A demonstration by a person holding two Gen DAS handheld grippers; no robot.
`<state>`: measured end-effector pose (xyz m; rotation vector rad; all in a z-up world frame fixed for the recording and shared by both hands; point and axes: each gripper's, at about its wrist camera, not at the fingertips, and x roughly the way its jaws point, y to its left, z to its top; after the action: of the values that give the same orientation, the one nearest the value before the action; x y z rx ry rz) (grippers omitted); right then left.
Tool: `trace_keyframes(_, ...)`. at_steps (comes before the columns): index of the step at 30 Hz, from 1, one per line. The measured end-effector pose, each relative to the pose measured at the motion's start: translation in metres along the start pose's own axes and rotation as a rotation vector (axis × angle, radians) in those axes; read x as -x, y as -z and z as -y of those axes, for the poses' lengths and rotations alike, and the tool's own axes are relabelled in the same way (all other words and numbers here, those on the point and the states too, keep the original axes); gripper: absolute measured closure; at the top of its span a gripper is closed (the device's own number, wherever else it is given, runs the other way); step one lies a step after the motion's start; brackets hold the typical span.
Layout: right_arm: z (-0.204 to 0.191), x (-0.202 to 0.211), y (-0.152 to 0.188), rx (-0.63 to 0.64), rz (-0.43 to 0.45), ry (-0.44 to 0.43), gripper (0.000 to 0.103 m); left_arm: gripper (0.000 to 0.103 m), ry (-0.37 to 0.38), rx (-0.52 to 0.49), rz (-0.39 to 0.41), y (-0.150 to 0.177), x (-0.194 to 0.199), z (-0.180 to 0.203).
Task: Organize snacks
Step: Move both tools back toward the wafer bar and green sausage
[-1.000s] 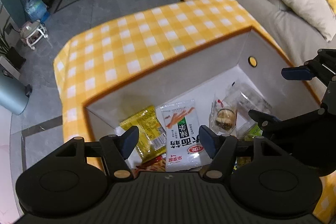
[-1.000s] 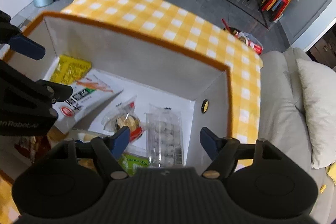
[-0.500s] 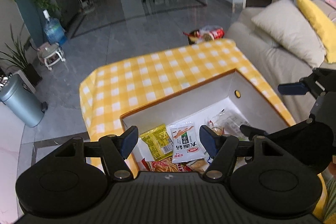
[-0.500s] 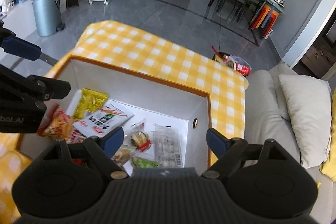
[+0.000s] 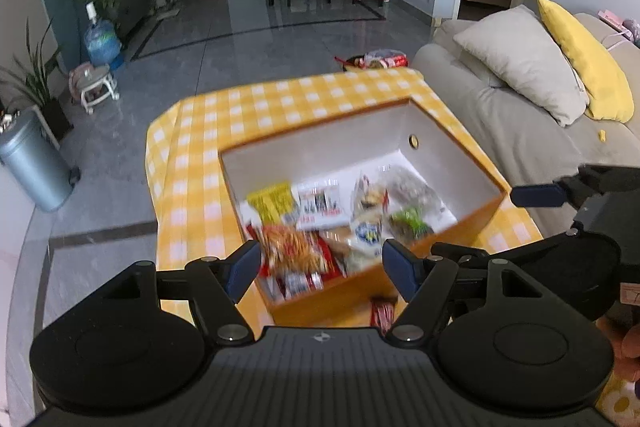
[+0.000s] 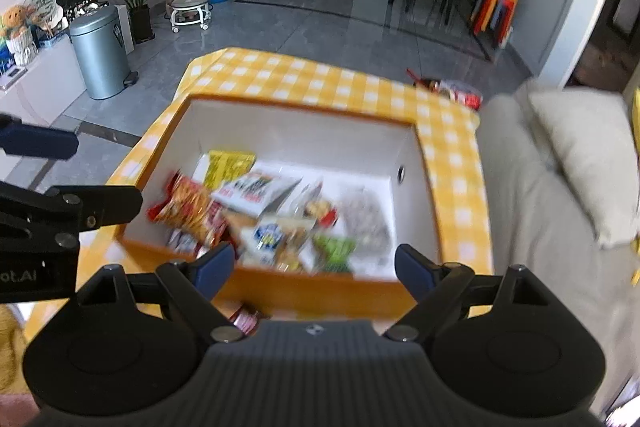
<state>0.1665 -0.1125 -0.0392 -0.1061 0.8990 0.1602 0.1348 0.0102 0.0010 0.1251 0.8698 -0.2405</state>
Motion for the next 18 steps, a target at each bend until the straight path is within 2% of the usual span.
trace_keyframes(13,-0.004,-0.029,0.095,-0.196,-0.165,-0.037,0.025,0.021,-0.009,0.021,-0.115,0.063,-0.02,0.005)
trace_keyframes(17,-0.007,-0.047,0.114,-0.252,-0.249,-0.052,0.031,0.021,-0.016,0.014,-0.129,0.069,-0.023,0.007)
trace_keyframes(18,-0.008,-0.051,0.117,-0.271,-0.268,-0.061,0.036,0.021,-0.019,0.015,-0.132,0.07,-0.024,0.007)
